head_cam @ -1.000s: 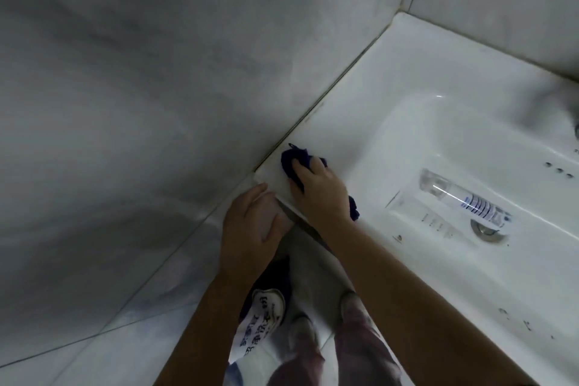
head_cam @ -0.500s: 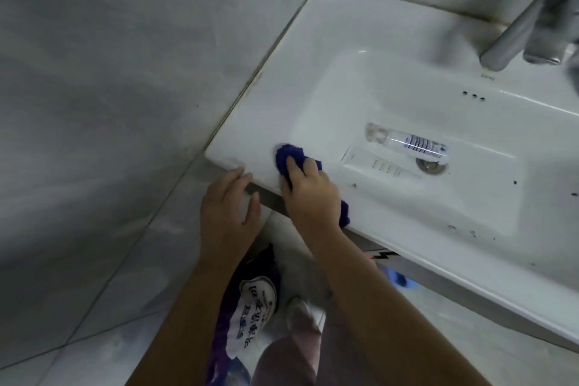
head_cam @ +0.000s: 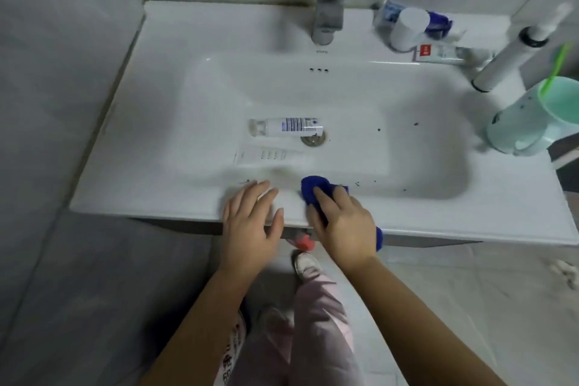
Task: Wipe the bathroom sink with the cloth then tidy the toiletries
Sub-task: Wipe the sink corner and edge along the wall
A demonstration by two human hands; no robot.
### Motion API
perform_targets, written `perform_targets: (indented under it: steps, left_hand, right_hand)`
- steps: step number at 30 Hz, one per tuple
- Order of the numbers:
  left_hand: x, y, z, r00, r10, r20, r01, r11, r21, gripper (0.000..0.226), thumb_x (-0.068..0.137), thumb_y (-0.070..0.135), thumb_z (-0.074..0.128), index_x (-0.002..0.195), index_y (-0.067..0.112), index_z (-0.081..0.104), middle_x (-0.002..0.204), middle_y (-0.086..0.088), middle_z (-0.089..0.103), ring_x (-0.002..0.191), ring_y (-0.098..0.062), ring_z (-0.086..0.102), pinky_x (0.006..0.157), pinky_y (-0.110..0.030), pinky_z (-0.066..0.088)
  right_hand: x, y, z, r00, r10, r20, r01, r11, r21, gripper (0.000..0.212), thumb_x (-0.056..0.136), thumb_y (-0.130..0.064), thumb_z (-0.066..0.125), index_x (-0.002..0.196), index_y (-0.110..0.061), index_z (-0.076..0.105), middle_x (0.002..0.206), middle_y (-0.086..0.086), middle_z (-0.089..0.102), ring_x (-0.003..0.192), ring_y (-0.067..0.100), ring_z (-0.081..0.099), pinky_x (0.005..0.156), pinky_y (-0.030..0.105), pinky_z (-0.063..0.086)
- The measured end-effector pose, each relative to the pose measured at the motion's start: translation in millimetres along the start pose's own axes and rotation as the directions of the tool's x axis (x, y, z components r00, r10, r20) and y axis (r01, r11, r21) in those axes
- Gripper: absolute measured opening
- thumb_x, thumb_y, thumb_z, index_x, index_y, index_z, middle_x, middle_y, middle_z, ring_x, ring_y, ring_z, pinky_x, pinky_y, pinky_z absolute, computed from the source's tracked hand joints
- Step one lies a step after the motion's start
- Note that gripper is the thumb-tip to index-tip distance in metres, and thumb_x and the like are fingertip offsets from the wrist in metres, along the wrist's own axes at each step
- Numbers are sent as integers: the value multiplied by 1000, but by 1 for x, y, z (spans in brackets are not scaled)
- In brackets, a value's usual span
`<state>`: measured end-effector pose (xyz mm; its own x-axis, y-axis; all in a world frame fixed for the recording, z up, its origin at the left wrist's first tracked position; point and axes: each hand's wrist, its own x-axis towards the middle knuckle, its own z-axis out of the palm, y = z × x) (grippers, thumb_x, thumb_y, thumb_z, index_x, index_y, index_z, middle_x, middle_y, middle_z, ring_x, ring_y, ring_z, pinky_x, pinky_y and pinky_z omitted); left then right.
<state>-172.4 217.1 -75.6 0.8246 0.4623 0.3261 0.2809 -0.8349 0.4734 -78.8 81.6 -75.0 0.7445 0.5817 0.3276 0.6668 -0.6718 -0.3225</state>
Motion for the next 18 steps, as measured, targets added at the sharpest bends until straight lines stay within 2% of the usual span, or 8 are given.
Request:
perform_targets:
  steps: [4, 7, 9, 11, 13, 14, 16, 18]
  left_hand:
    - [14, 55, 31, 970, 156, 185, -144, 987, -77, 39, 85, 34, 46, 109, 9, 65, 117, -6, 62, 114, -18, 44, 97, -32, 31]
    - [15, 89, 55, 927, 245, 284, -233, 970, -75, 40, 84, 37, 45, 109, 12, 64, 115, -4, 63, 110, -16, 44, 92, -31, 31]
    - [12, 95, 66, 924, 241, 298, -247, 969, -15, 39, 83, 40, 46, 108, 17, 65, 114, 0, 64, 106, -15, 46, 89, -31, 31]
    - [11, 91, 70, 930, 226, 289, -241, 970, 17, 39, 83, 43, 46, 109, 20, 65, 115, 3, 63, 105, -14, 47, 88, -31, 32]
    - [12, 87, 72, 929, 243, 279, -258, 966, 18, 39, 83, 44, 45, 109, 21, 65, 115, 4, 63, 105, -13, 47, 88, -30, 31]
    - [12, 86, 72, 926, 253, 279, -270, 963, 24, 40, 83, 44, 45, 110, 22, 64, 115, 5, 62, 105, -13, 47, 88, -30, 31]
    - [12, 87, 73, 925, 257, 279, -279, 960, 39, 39, 84, 44, 44, 111, 22, 64, 115, 4, 62, 106, -14, 47, 88, -31, 31]
    - [11, 89, 74, 929, 245, 276, -267, 963, 44, 38, 84, 42, 44, 110, 22, 64, 114, 4, 63, 105, -14, 47, 87, -32, 32]
  right_hand:
    - [-35, 124, -62, 925, 340, -171, -364, 921, -136, 41, 82, -33, 45, 99, -4, 69, 80, 20, 62, 60, 38, 60, 48, 34, 47]
    - [-37, 138, -70, 877, 444, -183, -465, 881, -89, 42, 82, -31, 44, 102, -3, 68, 79, 20, 60, 61, 38, 59, 49, 34, 45]
    - [-32, 106, -54, 913, 379, -150, -389, 920, -48, 38, 82, -30, 46, 100, -4, 68, 79, 16, 62, 60, 35, 59, 46, 32, 47]
    - [-32, 88, -44, 980, 191, -64, -195, 979, -63, 36, 83, -31, 47, 100, -7, 69, 79, 12, 63, 59, 32, 59, 43, 30, 47]
    - [-34, 117, -59, 990, 142, -9, -142, 987, -79, 34, 83, -30, 50, 101, -8, 69, 80, 12, 64, 60, 32, 60, 44, 30, 46]
    - [-38, 139, -71, 974, 225, -39, -228, 969, -98, 33, 83, -27, 53, 102, -6, 69, 82, 14, 64, 62, 34, 61, 46, 31, 46]
    - [-46, 176, -95, 867, 483, -123, -496, 861, -112, 31, 82, -20, 59, 107, -3, 66, 87, 20, 62, 69, 40, 61, 50, 34, 44]
    - [-47, 177, -96, 780, 608, -150, -624, 773, -112, 30, 82, -16, 61, 108, -2, 65, 89, 24, 60, 71, 42, 60, 52, 36, 42]
